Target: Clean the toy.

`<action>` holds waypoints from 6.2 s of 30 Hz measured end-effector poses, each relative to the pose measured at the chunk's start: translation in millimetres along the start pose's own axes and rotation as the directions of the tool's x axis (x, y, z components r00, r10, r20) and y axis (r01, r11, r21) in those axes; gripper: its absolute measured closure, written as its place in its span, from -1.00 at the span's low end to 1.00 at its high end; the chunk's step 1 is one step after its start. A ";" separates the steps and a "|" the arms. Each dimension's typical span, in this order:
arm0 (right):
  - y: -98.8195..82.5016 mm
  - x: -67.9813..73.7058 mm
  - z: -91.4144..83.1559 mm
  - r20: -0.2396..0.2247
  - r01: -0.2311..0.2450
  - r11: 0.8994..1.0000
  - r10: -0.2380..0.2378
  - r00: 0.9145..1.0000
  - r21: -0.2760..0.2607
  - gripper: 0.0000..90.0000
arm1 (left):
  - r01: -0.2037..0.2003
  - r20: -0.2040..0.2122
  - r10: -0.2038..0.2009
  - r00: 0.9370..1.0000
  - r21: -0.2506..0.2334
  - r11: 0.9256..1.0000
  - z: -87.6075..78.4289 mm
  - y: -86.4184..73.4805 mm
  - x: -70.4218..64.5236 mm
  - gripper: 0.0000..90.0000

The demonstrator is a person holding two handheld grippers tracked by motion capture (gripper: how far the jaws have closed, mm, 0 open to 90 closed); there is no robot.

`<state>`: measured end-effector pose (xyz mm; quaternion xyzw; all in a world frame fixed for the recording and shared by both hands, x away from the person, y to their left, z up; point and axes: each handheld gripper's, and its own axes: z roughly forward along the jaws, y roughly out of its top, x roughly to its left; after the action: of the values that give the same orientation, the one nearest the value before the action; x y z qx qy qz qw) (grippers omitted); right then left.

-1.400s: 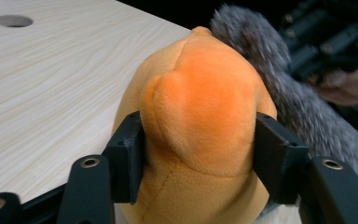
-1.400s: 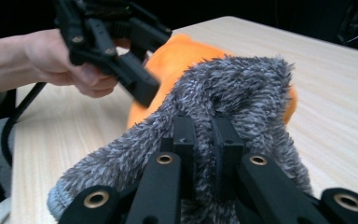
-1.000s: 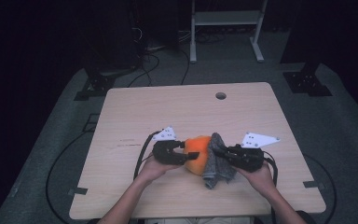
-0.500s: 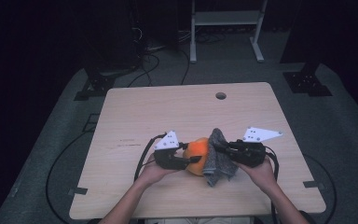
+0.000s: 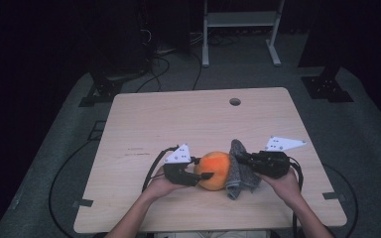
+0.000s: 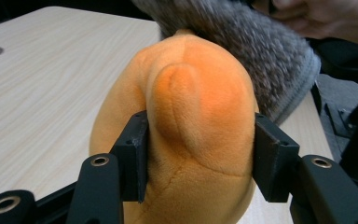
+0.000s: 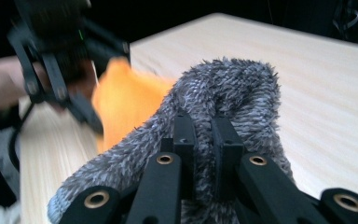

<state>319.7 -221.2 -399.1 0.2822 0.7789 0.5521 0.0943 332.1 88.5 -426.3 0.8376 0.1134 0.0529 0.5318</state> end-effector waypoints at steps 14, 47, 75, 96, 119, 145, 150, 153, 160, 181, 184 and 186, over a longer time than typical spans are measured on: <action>-14.0 -9.6 -1.9 -0.002 -0.054 0.997 0.054 0.999 0.052 0.83 | 0.029 0.003 -0.029 1.000 0.007 1.000 2.7 -1.2 2.4 -0.16; 14.2 15.9 14.2 -0.063 0.071 0.996 -0.068 0.996 0.049 0.83 | -0.030 0.033 0.028 0.999 0.066 0.997 7.1 -0.4 -4.2 -0.15; -11.6 -6.1 -11.3 -0.017 -0.014 0.999 0.015 1.000 0.041 0.83 | -0.024 0.050 0.021 0.999 0.052 0.998 6.5 -4.5 0.9 -0.14; -20.2 -2.8 1.9 0.029 0.017 0.996 -0.019 0.999 0.088 0.82 | 0.112 0.021 -0.112 0.994 0.014 0.994 -4.3 -12.1 18.9 -0.14; -12.0 7.5 4.9 0.023 0.033 0.998 -0.034 0.999 0.055 0.82 | 0.242 -0.026 -0.244 0.969 -0.050 0.969 0.7 -11.5 29.2 -0.11; -6.9 21.7 15.4 -0.017 0.114 0.992 -0.113 0.993 0.056 0.82 | 0.189 -0.047 -0.190 0.981 -0.023 0.982 7.7 -3.5 13.6 -0.08; -13.2 10.1 4.0 0.026 0.076 0.994 -0.079 0.997 0.083 0.82 | 0.189 -0.058 -0.191 0.980 -0.028 0.981 9.3 -2.4 13.0 -0.07; -4.4 15.7 1.4 -0.011 0.078 0.997 -0.077 0.997 0.021 0.82 | 0.177 -0.053 -0.178 0.983 -0.027 0.984 12.8 -1.1 8.9 -0.07; -7.2 13.1 8.8 -0.042 0.083 0.994 -0.080 0.996 0.073 0.82 | 0.166 0.002 -0.166 0.986 -0.010 0.986 10.3 -2.6 11.5 -0.32; 13.4 10.8 3.5 -0.130 0.049 0.998 -0.045 0.991 0.030 0.82 | 0.038 0.005 -0.038 0.999 0.032 0.999 21.5 3.6 -7.4 0.00; 12.5 12.0 9.5 -0.112 0.088 0.993 -0.080 0.990 0.075 0.82 | 0.025 0.041 -0.025 0.999 0.016 1.000 17.8 3.0 -4.0 -0.19; 9.5 11.2 8.2 -0.106 0.096 0.991 -0.087 0.991 0.090 0.82 | 0.066 0.055 -0.065 0.996 -0.015 0.998 15.8 1.8 2.8 -0.44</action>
<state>317.4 -206.3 -391.6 0.2217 0.8202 0.5232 0.0660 338.4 74.6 -431.5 0.8299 0.1258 0.0135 0.5433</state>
